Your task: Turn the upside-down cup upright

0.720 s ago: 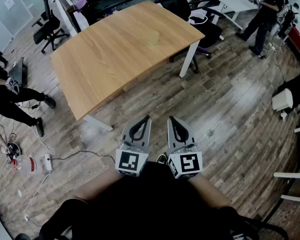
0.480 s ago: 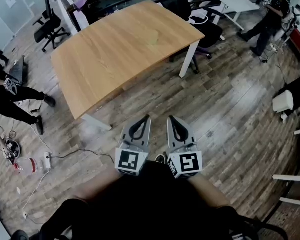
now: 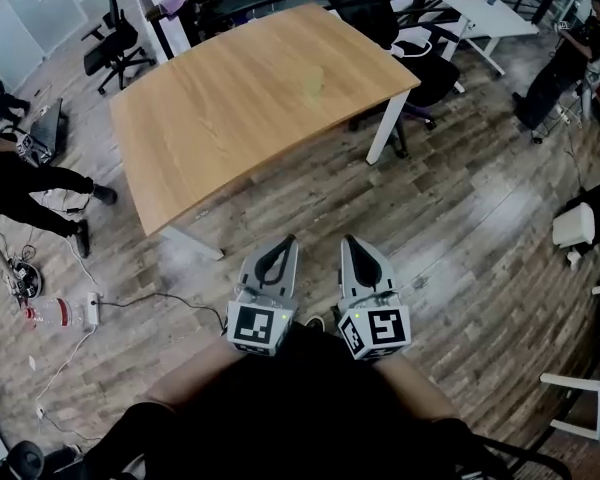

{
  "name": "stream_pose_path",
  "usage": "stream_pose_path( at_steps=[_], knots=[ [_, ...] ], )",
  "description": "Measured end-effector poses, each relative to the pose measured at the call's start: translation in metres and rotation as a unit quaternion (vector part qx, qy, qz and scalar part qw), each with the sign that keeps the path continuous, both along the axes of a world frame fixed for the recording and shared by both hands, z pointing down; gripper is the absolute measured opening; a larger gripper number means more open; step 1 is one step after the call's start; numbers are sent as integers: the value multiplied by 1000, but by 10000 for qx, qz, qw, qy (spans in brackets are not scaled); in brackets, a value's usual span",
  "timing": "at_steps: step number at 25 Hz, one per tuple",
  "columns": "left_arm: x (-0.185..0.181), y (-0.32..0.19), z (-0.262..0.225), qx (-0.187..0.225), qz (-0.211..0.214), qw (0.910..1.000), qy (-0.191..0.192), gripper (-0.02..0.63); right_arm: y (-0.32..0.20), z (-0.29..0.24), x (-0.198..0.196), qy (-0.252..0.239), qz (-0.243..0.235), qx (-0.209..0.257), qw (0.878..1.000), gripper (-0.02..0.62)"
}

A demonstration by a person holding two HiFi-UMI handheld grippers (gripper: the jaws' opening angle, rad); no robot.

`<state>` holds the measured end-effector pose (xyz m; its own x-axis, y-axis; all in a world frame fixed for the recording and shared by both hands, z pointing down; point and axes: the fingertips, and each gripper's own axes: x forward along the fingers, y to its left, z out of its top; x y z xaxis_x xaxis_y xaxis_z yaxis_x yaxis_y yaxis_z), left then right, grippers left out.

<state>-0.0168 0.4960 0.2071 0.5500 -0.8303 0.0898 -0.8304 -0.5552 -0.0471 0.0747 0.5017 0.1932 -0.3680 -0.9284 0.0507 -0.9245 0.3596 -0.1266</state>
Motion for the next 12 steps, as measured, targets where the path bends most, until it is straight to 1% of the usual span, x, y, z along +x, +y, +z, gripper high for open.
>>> stream_pose_path(
  at_steps=[2,6,9,12],
  knots=[
    [-3,-11,5,-58,-100,9999,23,8,-11,4,1,-118,-32,9,9999,14],
    [-8,-47,17,-86,-197,9997,84,8,-48,15,-3,-94,-94,-28,9999,14],
    [-1,-94,26,-123,-206,9996,178,8,-91,27,0,25,-123,-123,9998,14],
    [2,-156,31,-213,-219,9990,340,8,-145,37,1,89,-104,-250,9996,14]
  ],
)
